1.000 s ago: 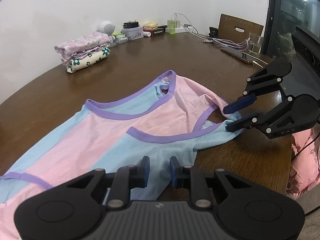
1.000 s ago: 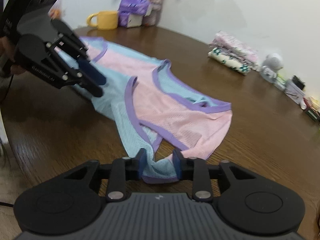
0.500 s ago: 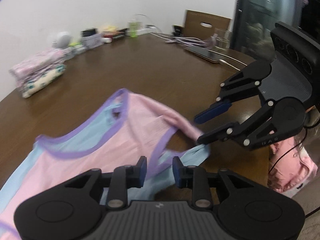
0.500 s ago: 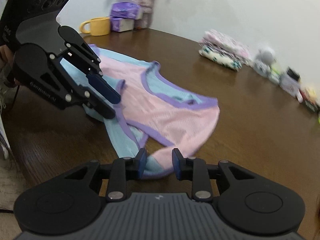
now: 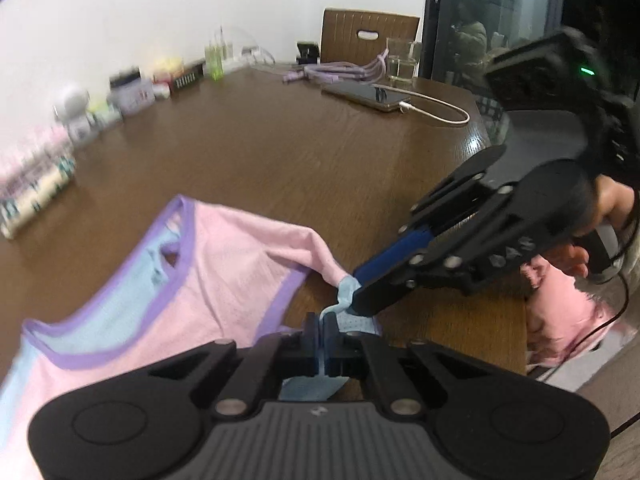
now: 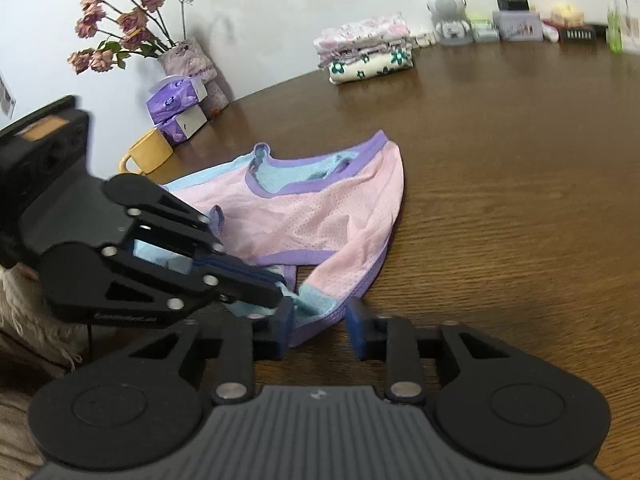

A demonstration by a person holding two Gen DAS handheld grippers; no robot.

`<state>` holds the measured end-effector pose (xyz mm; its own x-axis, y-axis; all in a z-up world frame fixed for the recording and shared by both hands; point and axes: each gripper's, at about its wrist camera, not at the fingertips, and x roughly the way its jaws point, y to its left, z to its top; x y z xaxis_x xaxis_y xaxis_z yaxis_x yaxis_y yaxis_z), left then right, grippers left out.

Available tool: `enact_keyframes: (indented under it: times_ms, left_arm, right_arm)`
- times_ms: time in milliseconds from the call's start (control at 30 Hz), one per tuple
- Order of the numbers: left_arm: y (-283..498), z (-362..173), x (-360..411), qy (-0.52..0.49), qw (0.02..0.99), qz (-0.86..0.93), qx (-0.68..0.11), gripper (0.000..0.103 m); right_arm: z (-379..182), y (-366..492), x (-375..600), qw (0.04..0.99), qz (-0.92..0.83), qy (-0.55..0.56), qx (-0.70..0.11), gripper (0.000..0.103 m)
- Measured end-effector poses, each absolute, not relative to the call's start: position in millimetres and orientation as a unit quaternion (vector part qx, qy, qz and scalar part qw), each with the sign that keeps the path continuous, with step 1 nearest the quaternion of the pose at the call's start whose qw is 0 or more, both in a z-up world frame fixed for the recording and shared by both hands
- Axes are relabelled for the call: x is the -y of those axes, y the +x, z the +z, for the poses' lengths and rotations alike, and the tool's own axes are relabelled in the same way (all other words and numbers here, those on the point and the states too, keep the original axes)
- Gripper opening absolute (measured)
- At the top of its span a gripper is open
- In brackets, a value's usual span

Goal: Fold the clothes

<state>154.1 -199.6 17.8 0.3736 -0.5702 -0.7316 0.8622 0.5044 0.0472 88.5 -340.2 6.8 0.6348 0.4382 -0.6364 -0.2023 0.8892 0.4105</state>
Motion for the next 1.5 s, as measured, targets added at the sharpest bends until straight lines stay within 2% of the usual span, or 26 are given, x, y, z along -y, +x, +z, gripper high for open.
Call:
enact_keyframes:
  times_ms: [133,167,267,533,600,633,667,767,833,867,900,1100,1233,1267,1500]
  left_arm:
    - [136,24,200,0.252,0.802,-0.452,-0.299,0.002]
    - [134,24,200,0.247,0.797,-0.460,-0.305,0.006]
    - [136,26,200,0.226,0.789,-0.471,-0.323,0.014]
    - [175,19,201,0.147,0.782,-0.468,-0.384,0.017]
    - [180,14,204,0.146,0.771,-0.476,-0.397,0.016]
    - [181,11,205,0.151,0.768,-0.477,-0.400,0.012]
    - [181,9,207,0.160,0.770,-0.473,-0.396,0.001]
    - [174,15,208,0.187,0.787,-0.467,-0.358,0.001]
    - [175,22,207,0.198,0.794,-0.464,-0.339,0.001]
    - [175,25,208,0.206,0.798,-0.460,-0.330,0.001]
    - [175,27,208,0.215,0.802,-0.456,-0.321,0.001]
    - [202,23,208,0.193,0.821,-0.428,-0.326,0.003]
    - [221,19,196,0.137,0.828,-0.410,-0.358,0.028]
    - [221,22,190,0.129,0.831,-0.408,-0.355,0.030]
    - [197,45,142,0.126,0.855,-0.381,-0.330,0.031]
  right_arm:
    - [3,92,343,0.891,0.175,0.172,-0.381,0.006]
    - [2,92,343,0.892,0.175,0.173,-0.378,0.004]
    - [3,90,338,0.898,0.171,0.152,-0.377,0.004]
    - [3,81,328,0.908,0.165,0.106,-0.371,0.004]
    - [3,80,328,0.909,0.165,0.106,-0.368,0.004]
    - [2,80,328,0.909,0.165,0.106,-0.367,0.004]
    - [3,79,328,0.910,0.166,0.105,-0.365,0.004]
    - [7,76,328,0.914,0.170,0.092,-0.357,0.008]
    - [15,72,321,0.923,0.175,0.049,-0.340,0.022]
    - [19,71,318,0.927,0.175,0.026,-0.330,0.036]
    - [23,71,314,0.931,0.174,0.006,-0.322,0.039]
    - [28,89,313,0.938,0.156,-0.011,-0.309,0.039]
    - [23,97,315,0.939,0.146,0.000,-0.312,0.039]
    - [22,97,316,0.939,0.146,0.005,-0.311,0.039]
    - [23,99,313,0.941,0.144,-0.015,-0.306,0.039]
